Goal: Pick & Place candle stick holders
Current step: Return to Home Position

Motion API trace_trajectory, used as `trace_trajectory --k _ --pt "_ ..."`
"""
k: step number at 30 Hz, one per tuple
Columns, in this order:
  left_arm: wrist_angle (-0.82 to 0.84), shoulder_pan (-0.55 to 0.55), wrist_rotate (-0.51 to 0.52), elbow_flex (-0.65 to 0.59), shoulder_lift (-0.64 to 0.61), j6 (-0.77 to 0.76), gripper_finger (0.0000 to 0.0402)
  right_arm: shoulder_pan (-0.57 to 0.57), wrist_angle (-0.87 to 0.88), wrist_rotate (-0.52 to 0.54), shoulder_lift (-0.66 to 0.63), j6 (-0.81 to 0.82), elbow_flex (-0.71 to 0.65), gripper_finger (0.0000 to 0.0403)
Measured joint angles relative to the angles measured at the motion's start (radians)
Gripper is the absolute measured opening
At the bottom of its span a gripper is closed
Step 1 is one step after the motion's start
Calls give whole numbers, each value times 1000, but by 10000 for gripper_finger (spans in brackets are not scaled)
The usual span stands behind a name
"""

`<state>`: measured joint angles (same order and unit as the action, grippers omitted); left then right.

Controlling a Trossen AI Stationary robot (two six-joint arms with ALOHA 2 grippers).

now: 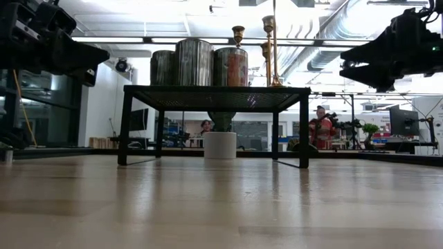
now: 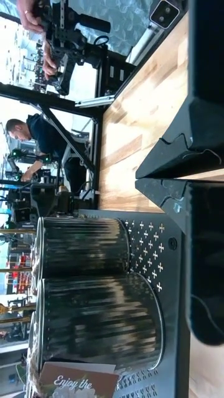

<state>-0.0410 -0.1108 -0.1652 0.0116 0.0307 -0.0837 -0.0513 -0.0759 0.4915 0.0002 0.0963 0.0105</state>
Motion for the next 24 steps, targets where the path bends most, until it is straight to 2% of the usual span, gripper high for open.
trace_trajectory --k 20,24 --pt "1 0 1 0 0 0 0 32 -14 5 11 0 -1 362" --pt "1 0 1 0 0 0 0 32 -1 -71 14 0 -1 362"
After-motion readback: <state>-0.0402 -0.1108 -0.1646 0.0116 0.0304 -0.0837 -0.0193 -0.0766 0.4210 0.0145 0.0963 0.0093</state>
